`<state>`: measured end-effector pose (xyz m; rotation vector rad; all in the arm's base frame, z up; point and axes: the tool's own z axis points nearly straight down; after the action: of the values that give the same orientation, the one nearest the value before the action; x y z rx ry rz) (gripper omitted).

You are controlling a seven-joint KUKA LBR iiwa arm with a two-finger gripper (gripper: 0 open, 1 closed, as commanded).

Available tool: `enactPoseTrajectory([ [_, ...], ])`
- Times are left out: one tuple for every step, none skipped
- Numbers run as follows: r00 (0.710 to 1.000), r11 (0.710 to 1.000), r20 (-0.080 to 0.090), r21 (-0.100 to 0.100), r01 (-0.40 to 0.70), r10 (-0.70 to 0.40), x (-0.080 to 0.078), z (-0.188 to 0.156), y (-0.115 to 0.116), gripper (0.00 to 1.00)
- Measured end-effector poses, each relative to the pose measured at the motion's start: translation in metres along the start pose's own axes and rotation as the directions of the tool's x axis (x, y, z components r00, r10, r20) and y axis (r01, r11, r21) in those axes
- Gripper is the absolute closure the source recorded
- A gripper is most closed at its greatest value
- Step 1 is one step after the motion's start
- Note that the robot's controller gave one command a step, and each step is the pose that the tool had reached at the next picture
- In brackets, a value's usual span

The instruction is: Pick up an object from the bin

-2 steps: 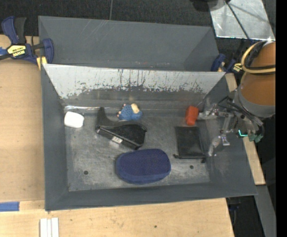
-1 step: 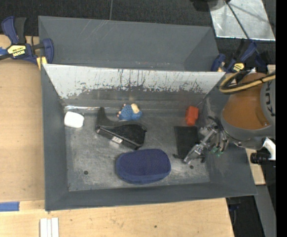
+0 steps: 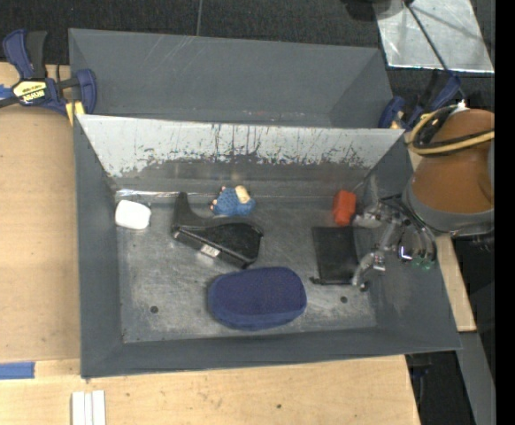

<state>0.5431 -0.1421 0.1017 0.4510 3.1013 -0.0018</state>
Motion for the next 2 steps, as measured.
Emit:
enactPoseTrajectory([
  [0.991, 0.991, -0.007, 0.001, -0.134, 0.134, 0.014, 0.000, -0.001, 0.00],
  [0.947, 0.947, -0.003, 0.003, -0.322, 0.322, 0.014, 0.027, 0.014, 0.00],
])
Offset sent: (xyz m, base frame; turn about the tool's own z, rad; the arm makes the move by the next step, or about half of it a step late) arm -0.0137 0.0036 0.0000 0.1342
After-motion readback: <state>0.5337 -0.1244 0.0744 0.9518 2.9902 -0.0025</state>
